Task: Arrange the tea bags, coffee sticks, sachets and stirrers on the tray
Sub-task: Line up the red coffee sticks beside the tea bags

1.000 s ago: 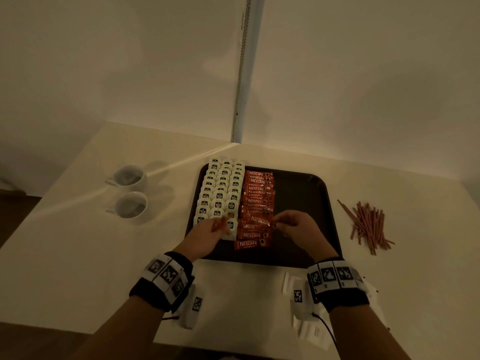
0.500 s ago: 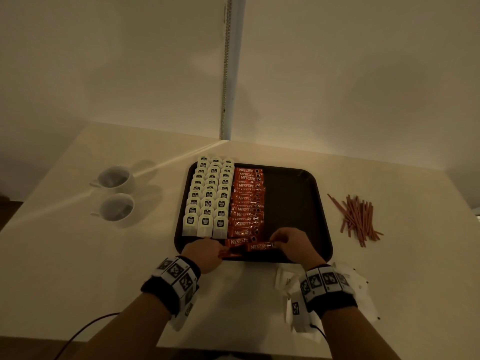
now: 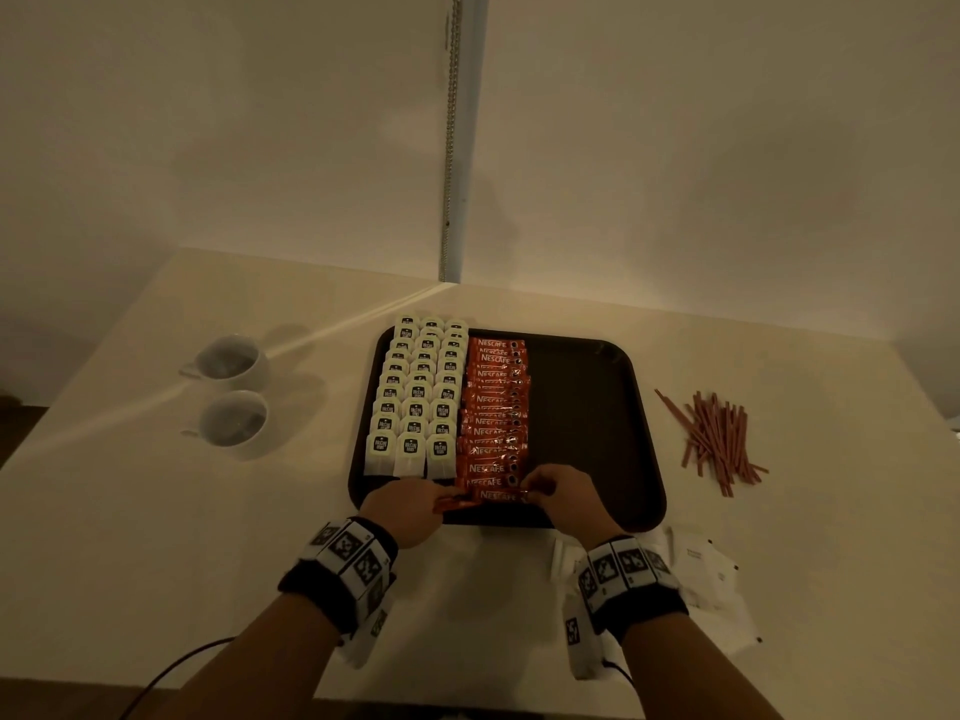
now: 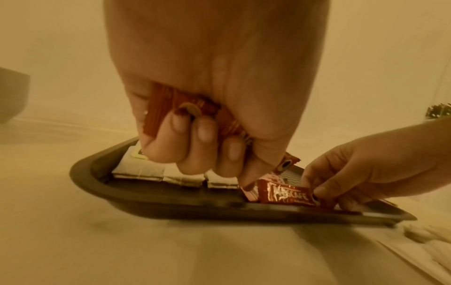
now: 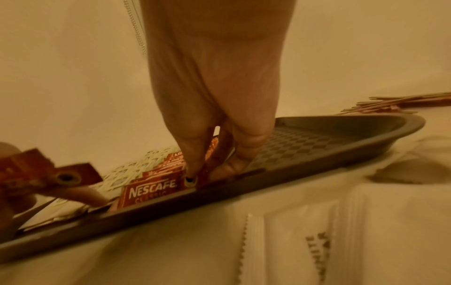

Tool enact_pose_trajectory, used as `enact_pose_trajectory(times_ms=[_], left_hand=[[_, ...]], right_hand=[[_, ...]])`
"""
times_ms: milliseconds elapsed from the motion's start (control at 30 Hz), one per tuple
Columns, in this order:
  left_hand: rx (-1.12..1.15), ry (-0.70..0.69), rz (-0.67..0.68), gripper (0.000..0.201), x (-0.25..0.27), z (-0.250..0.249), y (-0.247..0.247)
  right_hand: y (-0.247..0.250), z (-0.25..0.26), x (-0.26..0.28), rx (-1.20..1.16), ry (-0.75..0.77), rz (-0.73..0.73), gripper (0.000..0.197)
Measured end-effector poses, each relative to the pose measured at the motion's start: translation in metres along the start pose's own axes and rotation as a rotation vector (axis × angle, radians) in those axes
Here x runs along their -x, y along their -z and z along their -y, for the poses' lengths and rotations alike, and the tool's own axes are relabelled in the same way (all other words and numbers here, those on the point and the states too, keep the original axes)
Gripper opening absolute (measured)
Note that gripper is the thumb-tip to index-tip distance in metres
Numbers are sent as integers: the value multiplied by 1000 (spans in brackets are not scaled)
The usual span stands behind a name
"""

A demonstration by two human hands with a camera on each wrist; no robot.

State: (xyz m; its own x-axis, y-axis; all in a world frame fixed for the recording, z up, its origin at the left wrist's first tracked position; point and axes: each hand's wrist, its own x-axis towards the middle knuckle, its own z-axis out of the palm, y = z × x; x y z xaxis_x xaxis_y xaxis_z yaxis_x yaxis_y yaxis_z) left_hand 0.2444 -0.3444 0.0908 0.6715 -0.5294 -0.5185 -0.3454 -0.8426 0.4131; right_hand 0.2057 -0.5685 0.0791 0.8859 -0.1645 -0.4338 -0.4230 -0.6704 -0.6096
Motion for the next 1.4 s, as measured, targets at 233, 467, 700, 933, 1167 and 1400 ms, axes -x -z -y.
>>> enact_pose_trajectory(times_ms=[233, 467, 700, 933, 1167, 1400], left_hand=[[90, 32, -82, 46, 4, 16, 4], [-85, 95, -40, 57, 1, 15, -2], [-69, 105, -33, 56, 3, 20, -5], [84, 71, -92, 50, 12, 16, 3], [707, 128, -173, 17, 20, 6, 25], [1031, 118, -241, 5, 28, -2, 49]], right_hand=[[-13, 7, -3, -15, 48, -37, 15], [-14, 11, -5, -50, 42, -63, 12], [-12, 7, -5, -26, 37, -71, 11], [-14, 9, -9, 4, 20, -124, 11], [-14, 14, -10, -2, -16, -89, 18], [-17, 13, -11, 33, -31, -110, 18]])
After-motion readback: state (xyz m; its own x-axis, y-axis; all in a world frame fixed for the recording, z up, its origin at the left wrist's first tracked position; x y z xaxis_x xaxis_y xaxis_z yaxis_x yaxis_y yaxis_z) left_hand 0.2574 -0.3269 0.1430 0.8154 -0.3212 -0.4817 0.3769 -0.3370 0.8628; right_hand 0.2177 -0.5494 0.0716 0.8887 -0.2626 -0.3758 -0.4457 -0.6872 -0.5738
